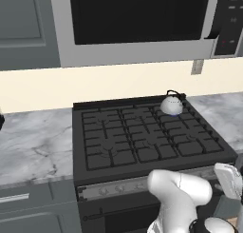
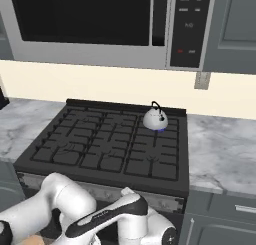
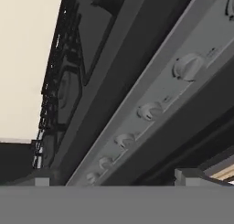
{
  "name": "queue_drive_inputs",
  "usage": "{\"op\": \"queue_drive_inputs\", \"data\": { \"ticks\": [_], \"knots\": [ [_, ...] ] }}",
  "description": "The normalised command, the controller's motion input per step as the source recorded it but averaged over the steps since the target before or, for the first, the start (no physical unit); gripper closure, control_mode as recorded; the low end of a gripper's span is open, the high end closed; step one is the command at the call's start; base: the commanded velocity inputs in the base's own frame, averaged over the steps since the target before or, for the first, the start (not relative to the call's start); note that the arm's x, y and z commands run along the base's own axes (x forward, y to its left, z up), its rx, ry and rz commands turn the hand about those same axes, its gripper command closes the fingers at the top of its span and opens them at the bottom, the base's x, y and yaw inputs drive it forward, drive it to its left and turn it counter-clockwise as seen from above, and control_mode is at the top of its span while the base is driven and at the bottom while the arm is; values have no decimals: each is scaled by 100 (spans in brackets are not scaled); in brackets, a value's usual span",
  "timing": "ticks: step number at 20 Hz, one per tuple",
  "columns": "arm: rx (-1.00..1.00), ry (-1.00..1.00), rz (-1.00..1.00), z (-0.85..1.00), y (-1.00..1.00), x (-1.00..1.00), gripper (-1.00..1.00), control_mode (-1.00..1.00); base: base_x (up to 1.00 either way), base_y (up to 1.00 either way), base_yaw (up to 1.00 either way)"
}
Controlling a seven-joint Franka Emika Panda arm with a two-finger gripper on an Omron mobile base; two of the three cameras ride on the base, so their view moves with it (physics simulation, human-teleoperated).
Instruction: Lower the heat of the kettle.
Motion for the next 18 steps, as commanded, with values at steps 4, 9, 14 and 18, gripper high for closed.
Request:
{"op": "queue_drive_inputs", "data": {
  "ticks": [4,9,14,18],
  "knots": [
    [29,-12,0,-20,-27,38,-100,-100,0,0,0],
    [5,-2,0,-26,-13,27,-100,-100,0,0,0],
    [3,-3,0,-29,-8,24,-100,-100,0,0,0],
    [1,-9,0,-47,-3,10,-100,-100,0,0,0]
  ]
}}
